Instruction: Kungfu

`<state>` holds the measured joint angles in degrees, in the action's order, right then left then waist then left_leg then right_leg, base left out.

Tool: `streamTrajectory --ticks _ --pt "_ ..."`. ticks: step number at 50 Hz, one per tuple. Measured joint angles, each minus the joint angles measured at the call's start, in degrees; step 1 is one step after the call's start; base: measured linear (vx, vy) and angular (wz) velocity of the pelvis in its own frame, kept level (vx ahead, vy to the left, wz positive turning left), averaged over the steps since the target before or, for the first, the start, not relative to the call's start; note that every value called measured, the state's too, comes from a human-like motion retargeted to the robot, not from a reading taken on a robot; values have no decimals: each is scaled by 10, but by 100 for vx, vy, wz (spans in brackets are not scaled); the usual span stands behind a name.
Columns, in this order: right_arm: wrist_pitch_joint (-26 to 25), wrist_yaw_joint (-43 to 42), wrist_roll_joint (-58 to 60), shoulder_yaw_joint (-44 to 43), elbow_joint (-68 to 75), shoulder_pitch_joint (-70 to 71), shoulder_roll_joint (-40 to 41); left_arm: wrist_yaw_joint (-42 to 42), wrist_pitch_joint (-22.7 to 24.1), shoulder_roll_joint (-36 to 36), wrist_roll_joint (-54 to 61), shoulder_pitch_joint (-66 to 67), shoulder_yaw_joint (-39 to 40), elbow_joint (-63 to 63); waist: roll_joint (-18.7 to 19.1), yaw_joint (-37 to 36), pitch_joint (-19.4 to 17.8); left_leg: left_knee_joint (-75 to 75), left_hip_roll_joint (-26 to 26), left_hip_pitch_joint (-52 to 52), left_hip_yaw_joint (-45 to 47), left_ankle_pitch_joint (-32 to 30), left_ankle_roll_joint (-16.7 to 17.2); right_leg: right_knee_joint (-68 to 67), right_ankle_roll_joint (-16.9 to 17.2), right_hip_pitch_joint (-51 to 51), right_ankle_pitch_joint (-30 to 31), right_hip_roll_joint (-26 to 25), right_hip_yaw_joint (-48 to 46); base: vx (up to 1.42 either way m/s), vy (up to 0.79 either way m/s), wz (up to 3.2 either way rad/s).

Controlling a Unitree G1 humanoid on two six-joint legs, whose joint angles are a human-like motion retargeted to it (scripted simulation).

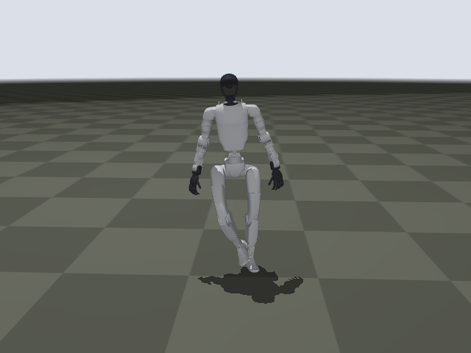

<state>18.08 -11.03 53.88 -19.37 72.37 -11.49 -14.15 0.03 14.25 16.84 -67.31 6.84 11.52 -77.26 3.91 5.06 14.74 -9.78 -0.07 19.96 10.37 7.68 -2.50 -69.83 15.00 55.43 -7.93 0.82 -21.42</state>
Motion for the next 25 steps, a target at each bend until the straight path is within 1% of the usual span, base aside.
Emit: streamTrajectory --ticks 2,3,5,7,8,9,10,11,12,13,14,15,16,17,18,19,20,22,23,25 --pt "13 -13 -28 -8 -31 -16 6 27 -4 -36 22 23 55 32 10 -2 2 0 0 -9 5 -40 20 118 0 -63 47 -28 45 31 0 -4" --pt "22 -22 -46 -9 -46 -21 7 32 3 -55 39 33 90 59 18 -6 -6 1 1 -21 6 -69 31 186 0 -107 67 -45 79 28 14 -2" --pt "45 -49 -78 -2 -73 -26 7 27 25 -86 103 39 148 124 31 -8 -27 -4 -4 -42 0 -134 65 332 0 -205 117 -55 146 14 26 33" --pt "75 -81 -103 10 -99 -25 10 14 67 -82 203 24 197 210 19 11 -46 -43 -19 -26 9 -204 133 464 0 -281 183 -18 182 -10 20 137" --pt "94 -97 -115 14 -115 -25 13 1 93 -66 269 7 220 256 5 26 -53 -77 -35 0 23 -232 165 517 0 -305 206 19 175 -36 40 218" --pt "113 -108 -131 20 -135 -25 15 -16 112 -39 354 -21 233 300 -4 40 -62 -121 -54 37 56 -241 175 524 -1 -309 171 67 160 -56 77 260" --pt "133 -117 -151 26 -158 -25 17 -36 128 -6 448 -55 241 343 -10 54 -72 -169 -75 78 99 -241 175 508 -1 -302 109 122 142 -79 96 241" --pt "150 -117 -181 36 -186 -30 22 -57 125 34 554 -101 241 382 -11 53 -71 -205 -68 116 128 -226 175 492 -21 -293 64 141 118 -76 70 194" --pt "167 -111 -214 48 -214 -36 27 -77 115 72 658 -153 238 417 -14 48 -68 -234 -53 146 140 -201 175 477 -49 -282 19 150 100 -45 -16 109" --pt "179 -94 -253 64 -243 -45 31 -99 93 102 758 -216 226 448 -19 31 -61 -246 -24 162 120 -158 175 465 -95 -270 -26 140 92 -10 -85 53" --pt "190 -60 -292 69 -273 -53 38 -124 69 122 858 -291 206 474 -31 9 -55 -242 16 173 109 -131 175 447 -131 -255 -63 129 95 11 -132 10" --pt "201 -16 -331 70 -303 -59 48 -151 44 135 957 -373 182 498 -46 -15 -50 -229 62 182 101 -111 175 427 -164 -238 -98 116 103 9 -128 -43" --pt "204 41 -369 70 -332 -72 67 -182 28 133 1048 -459 151 509 -60 -37 -47 -207 129 173 100 -105 167 407 -179 -233 -114 81 117 8 -109 -65" --pt "205 96 -408 73 -360 -81 81 -213 14 124 1139 -538 122 521 -66 -46 -45 -184 186 169 104 -105 142 385 -190 -225 -130 57 125 4 -61 -35" --pt "199 147 -450 84 -386 -86 86 -245 3 103 1232 -601 99 535 -59 -29 -46 -157 219 174 118 -117 84 359 -193 -211 -145 56 121 0 -13 24" --pt "194 185 -493 97 -411 -91 81 -278 -9 74 1317 -649 77 553 -52 -15 -48 -124 241 171 138 -138 46 343 -196 -206 -157 64 114 0 24 53" --pt "190 216 -537 110 -434 -97 72 -313 -21 41 1398 -689 55 572 -46 -3 -51 -87 259 164 162 -166 16 331 -200 -204 -166 75 106 11 36 22" --pt "192 254 -624 125 -475 -117 45 -377 -60 -41 1499 -734 3 594 -32 11 -55 6 264 131 186 -207 37 294 -202 -199 -190 78 111 23 41 18" --pt "195 266 -660 131 -493 -125 36 -400 -87 -71 1533 -748 -23 597 -21 26 -58 40 264 125 174 -223 39 280 -201 -198 -200 78 108 20 36 67" --pt "198 287 -716 139 -525 -134 25 -435 -133 -126 1561 -765 -78 589 5 69 -74 68 269 132 144 -224 16 272 -197 -206 -207 87 78 5 27 116"
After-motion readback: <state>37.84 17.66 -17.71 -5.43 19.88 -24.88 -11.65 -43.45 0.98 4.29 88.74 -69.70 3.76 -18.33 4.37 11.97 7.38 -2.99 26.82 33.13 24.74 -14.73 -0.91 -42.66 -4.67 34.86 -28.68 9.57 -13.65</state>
